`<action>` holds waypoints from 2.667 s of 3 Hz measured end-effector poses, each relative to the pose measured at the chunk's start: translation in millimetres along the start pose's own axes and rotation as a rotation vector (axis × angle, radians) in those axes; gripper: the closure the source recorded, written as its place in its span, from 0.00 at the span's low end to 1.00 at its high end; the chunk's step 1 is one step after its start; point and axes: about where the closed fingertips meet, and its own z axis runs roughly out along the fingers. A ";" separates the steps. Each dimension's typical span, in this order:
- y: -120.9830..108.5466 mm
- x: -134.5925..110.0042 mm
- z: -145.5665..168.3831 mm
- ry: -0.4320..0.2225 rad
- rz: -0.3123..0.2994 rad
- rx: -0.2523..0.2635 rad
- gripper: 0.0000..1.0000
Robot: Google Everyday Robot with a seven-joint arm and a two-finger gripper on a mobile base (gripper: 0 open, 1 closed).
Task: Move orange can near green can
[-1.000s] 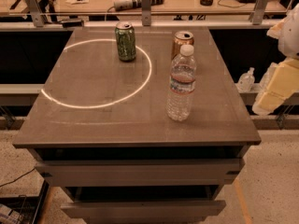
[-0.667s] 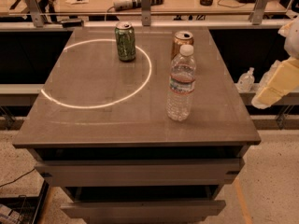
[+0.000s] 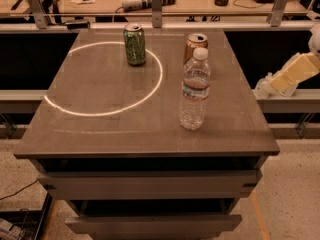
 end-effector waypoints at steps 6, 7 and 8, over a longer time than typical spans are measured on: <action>-26.0 -155.6 128.5 -0.344 -0.077 -0.356 0.00; -5.2 -169.0 140.1 -0.279 -0.130 -0.349 0.00; 22.7 -161.5 168.2 -0.198 -0.140 -0.366 0.00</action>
Offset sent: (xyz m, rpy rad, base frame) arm 0.1414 -0.0167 -0.0124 0.3907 -0.1515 0.0145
